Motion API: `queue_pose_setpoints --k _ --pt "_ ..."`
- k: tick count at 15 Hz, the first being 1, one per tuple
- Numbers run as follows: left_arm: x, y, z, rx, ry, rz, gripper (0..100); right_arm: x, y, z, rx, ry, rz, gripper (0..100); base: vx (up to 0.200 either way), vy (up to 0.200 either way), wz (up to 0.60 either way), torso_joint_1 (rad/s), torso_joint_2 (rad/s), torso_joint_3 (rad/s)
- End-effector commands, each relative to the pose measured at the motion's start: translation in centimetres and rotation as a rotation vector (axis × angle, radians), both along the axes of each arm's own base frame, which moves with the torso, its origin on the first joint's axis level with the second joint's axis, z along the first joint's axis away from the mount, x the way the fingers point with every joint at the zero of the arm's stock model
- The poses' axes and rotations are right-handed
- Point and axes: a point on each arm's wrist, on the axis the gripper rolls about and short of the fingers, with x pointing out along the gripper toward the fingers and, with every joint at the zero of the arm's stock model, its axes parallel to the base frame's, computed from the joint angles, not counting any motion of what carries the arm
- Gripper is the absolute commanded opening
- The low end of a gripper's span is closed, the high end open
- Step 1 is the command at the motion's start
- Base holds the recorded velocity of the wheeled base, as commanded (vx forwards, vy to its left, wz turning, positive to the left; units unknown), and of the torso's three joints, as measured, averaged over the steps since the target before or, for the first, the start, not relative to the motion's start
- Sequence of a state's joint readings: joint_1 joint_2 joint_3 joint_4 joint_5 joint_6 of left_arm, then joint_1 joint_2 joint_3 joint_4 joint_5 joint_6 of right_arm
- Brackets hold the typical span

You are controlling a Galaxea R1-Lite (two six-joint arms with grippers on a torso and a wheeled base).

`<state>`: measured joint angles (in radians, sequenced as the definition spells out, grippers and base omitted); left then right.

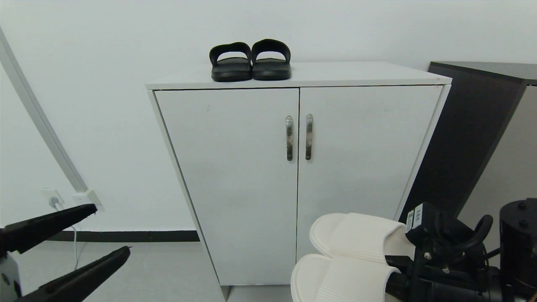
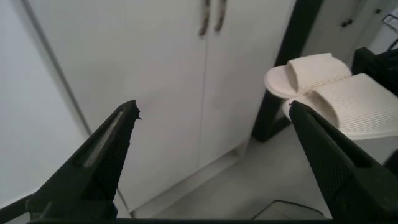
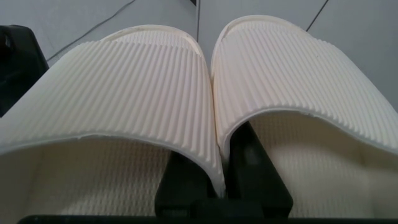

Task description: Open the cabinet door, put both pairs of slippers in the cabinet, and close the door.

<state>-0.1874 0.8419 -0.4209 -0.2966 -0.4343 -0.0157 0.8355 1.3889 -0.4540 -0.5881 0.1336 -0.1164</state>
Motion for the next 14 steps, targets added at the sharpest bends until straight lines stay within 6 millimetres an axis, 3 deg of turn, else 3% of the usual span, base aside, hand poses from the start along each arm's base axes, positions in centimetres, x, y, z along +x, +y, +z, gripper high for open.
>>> queue_pose_setpoints --k 1,5,14 --pt "3.8 -1.7 0.7 0.011 0.071 -0.077 100 0.1 0.1 -0.2 -0.007 0.008 0.0 0 0.0 0.0 0.0 0.0 0.0 0.0" --pt "8.0 -4.8 1.6 -0.092 0.054 -0.164 100 0.1 0.2 -0.2 -0.004 0.007 -0.001 0 0.0 0.0 0.0 0.0 0.0 0.0" --pt "14.6 -11.8 4.1 -0.125 0.047 -0.323 100 0.2 0.2 -0.4 -0.009 0.017 -0.005 0 0.0 0.0 0.0 0.0 0.0 0.0"
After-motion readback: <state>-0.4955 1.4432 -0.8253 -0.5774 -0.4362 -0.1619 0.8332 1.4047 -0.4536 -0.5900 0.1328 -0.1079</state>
